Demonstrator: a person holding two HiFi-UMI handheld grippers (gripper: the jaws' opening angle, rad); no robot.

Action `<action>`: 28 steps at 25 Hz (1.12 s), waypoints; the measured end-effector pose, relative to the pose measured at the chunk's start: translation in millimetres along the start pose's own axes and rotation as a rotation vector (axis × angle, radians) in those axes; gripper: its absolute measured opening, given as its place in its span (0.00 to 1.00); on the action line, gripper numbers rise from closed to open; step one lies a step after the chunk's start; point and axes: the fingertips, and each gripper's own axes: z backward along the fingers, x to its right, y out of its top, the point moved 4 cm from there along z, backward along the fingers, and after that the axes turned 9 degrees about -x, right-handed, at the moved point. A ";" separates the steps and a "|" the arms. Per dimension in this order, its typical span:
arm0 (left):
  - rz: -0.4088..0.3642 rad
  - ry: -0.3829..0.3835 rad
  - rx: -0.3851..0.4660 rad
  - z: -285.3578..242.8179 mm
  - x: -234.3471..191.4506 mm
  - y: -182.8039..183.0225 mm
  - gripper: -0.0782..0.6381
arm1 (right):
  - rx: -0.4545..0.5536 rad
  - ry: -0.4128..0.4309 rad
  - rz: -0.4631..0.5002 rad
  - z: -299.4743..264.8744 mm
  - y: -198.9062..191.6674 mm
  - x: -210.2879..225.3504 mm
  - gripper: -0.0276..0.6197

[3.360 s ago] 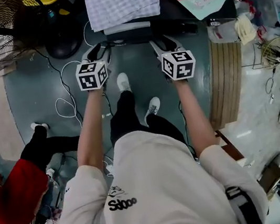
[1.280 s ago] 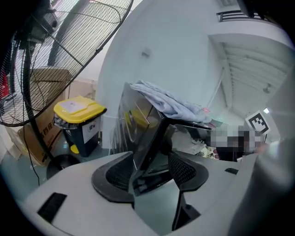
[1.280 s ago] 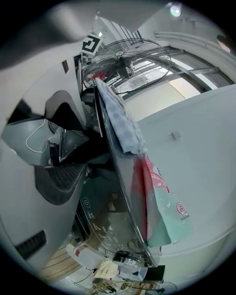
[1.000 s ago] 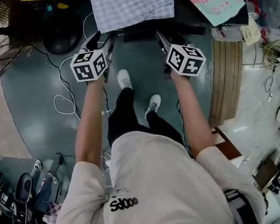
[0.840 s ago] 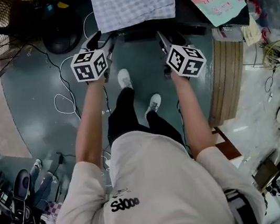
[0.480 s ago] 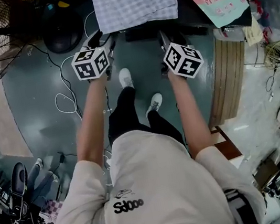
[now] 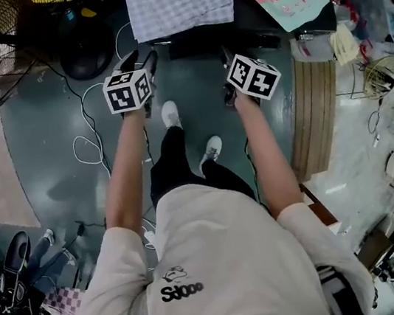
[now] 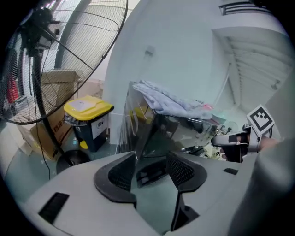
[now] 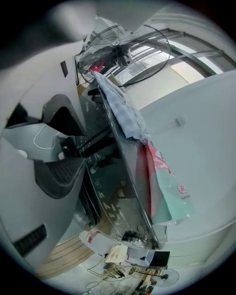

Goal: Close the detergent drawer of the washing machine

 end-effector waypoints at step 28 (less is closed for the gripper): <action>-0.339 0.067 0.314 264.6 211.4 -55.3 0.14 | 0.367 0.149 0.664 322.5 -31.3 -35.6 0.05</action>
